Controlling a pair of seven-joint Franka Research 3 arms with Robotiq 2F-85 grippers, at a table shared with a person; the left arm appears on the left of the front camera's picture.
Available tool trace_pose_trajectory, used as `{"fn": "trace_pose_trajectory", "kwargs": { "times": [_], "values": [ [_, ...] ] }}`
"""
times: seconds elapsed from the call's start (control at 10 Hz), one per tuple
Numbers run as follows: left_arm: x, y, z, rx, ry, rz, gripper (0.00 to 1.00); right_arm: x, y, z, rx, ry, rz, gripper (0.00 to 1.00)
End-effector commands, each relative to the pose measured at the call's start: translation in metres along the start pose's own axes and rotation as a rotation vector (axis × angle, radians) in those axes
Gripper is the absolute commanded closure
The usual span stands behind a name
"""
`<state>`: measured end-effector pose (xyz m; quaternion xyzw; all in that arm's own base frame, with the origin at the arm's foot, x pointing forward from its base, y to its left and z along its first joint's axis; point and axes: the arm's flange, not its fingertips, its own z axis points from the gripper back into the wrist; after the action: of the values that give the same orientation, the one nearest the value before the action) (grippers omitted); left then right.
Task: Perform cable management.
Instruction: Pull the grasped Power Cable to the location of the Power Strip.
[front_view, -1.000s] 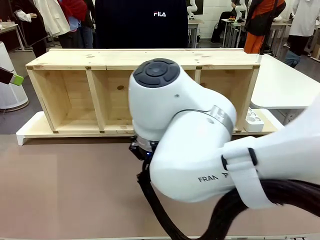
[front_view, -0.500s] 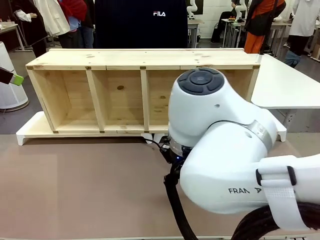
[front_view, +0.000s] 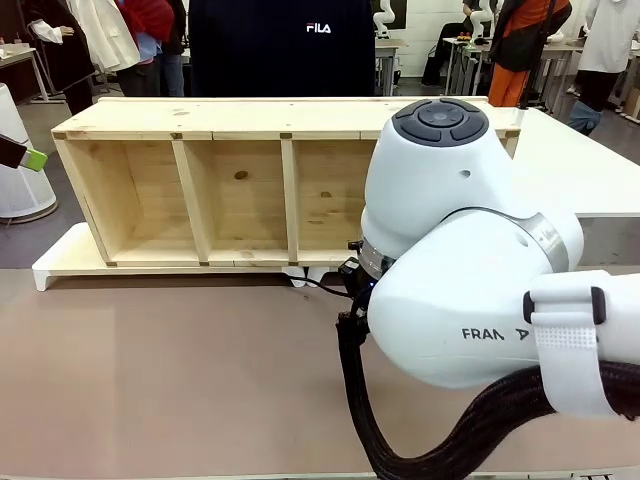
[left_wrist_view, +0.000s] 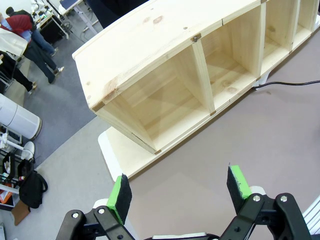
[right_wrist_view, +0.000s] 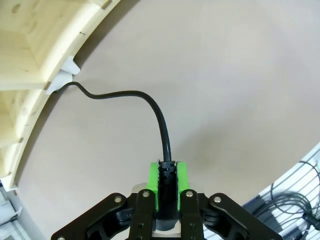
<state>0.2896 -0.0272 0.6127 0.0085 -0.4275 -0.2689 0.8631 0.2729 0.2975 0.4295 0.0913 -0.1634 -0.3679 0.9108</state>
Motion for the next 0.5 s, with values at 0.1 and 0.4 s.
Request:
{"fn": "trace_pose_trajectory", "kwargs": {
  "times": [0.1, 0.4],
  "values": [
    [0.0015, 0.0012, -0.0016, 0.005, -0.012, 0.002, 0.0, -0.004, -0.0008, 0.0005, -0.005, -0.003, 0.017, 0.83],
    [0.0015, 0.0012, -0.0016, 0.005, -0.012, 0.002, 0.0, -0.004, -0.0008, 0.0005, -0.005, -0.003, 0.017, 0.83]
  ]
}}
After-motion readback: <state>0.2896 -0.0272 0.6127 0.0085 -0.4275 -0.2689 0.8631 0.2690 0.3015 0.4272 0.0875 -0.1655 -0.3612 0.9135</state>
